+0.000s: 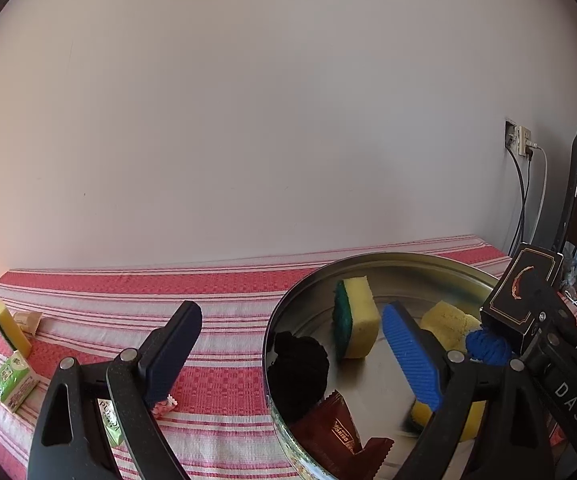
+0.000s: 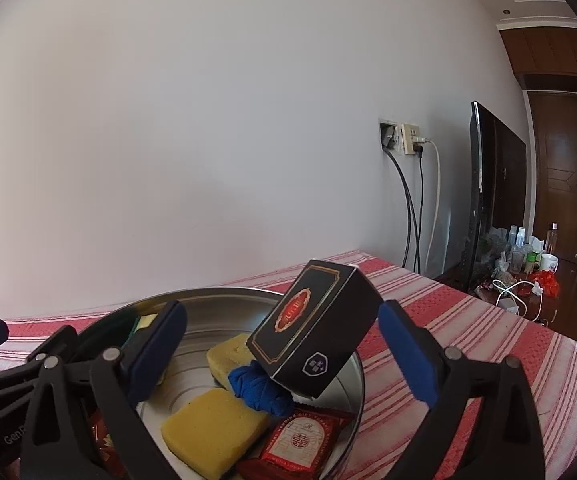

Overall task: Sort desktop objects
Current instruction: 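Carry the sock and black box over the tin and open both tools, then move both open tools back toward the remaining items, then grasp the green tissue pack with the left tool while the right tool grasps the PULADA packet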

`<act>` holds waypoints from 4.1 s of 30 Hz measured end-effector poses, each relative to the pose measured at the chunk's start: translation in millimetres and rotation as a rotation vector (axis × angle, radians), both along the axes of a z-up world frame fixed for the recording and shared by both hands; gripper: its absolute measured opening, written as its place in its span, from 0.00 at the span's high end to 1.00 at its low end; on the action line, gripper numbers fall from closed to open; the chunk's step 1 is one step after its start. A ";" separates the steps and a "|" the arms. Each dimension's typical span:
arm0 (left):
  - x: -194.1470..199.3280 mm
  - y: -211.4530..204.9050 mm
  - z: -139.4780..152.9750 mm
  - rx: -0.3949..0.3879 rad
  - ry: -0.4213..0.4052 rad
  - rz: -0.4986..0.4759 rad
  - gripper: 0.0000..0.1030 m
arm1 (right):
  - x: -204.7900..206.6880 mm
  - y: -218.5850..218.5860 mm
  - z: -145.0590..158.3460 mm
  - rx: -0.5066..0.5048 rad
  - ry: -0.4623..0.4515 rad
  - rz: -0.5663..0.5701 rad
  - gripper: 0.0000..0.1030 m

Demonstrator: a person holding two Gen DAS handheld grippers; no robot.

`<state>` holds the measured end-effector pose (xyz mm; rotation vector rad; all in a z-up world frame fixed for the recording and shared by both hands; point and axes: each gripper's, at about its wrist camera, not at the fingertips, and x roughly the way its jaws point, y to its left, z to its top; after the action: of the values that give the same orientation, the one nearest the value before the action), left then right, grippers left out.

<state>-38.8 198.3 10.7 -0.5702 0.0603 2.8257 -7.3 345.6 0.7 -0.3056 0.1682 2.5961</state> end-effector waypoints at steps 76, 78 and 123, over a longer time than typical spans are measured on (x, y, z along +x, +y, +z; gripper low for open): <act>40.6 -107.3 -7.8 0.021 0.042 0.161 0.09 | 30.3 -109.2 2.0 0.026 0.094 0.242 0.09; 39.6 -121.2 -8.8 0.025 0.021 0.181 0.09 | 29.5 -119.2 1.0 0.014 0.082 0.265 0.09; -64.1 -286.7 -64.7 -0.008 -0.483 0.297 0.50 | -54.0 -227.3 -34.8 -0.194 -0.257 0.520 0.09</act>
<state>-102.9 -88.4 -54.0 -1.3421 -0.1126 2.8707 -61.3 118.3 -34.1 -0.8468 0.2806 3.0159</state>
